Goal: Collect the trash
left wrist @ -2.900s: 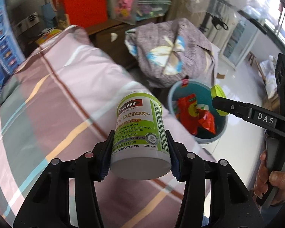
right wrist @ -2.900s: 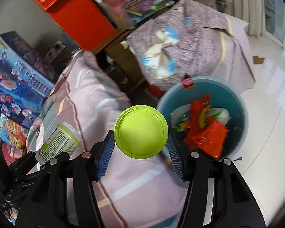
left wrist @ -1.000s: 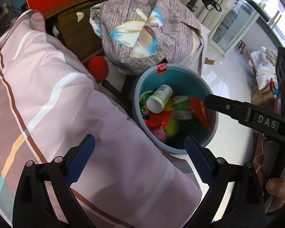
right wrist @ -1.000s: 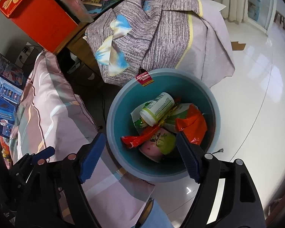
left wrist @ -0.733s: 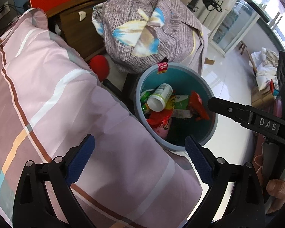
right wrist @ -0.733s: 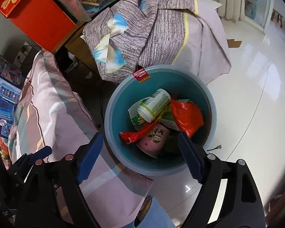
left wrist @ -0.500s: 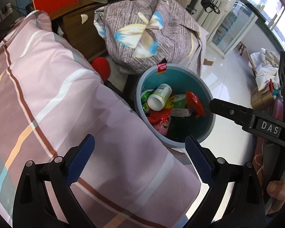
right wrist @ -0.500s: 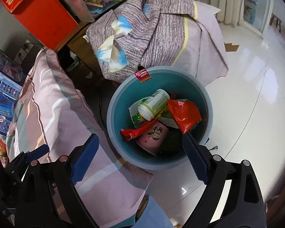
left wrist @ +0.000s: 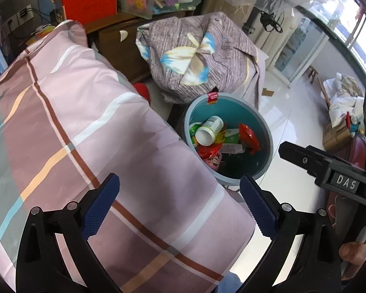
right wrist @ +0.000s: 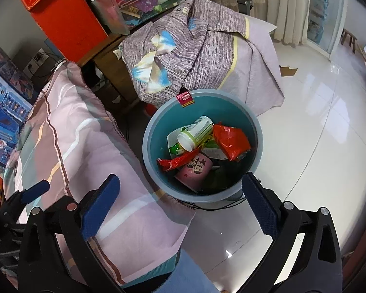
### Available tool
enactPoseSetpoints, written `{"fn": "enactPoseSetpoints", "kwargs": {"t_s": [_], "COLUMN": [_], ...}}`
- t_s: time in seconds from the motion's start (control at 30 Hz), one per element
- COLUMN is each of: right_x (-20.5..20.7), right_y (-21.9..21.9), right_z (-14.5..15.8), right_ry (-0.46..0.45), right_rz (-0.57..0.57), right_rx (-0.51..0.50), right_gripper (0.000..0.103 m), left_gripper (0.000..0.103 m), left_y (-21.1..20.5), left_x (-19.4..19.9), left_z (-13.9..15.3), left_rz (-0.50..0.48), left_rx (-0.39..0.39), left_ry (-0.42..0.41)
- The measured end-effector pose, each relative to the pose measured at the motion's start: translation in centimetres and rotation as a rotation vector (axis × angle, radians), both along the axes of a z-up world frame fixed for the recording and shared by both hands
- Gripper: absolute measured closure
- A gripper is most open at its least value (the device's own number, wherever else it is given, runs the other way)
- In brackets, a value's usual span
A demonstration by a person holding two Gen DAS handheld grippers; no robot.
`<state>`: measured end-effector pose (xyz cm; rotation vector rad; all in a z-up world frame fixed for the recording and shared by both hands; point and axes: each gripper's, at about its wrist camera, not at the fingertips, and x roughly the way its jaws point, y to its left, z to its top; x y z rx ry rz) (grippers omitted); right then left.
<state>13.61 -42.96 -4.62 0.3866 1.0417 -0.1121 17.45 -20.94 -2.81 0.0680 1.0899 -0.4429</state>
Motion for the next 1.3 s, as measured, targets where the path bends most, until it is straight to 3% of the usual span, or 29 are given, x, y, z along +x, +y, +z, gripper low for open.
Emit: {"fn": "enactPoseSetpoints", "kwargs": {"t_s": [0.67, 1.3], "right_x": [-4.0, -4.5], "right_y": [3.3, 5.6], "right_z": [-1.6, -1.5], "right_ry": [0.038, 0.033], "right_rz": [0.046, 0.066], "right_rx": [-0.208, -0.221], "right_gripper": [0.007, 0.007], "left_gripper": [0.004, 0.004], "left_y": [3.2, 6.2], "left_x": [-4.0, -4.5], "left_z": [-0.1, -1.3], "left_rz": [0.024, 0.085], "left_rx": [0.049, 0.064], "left_ry": [-0.065, -0.057]}}
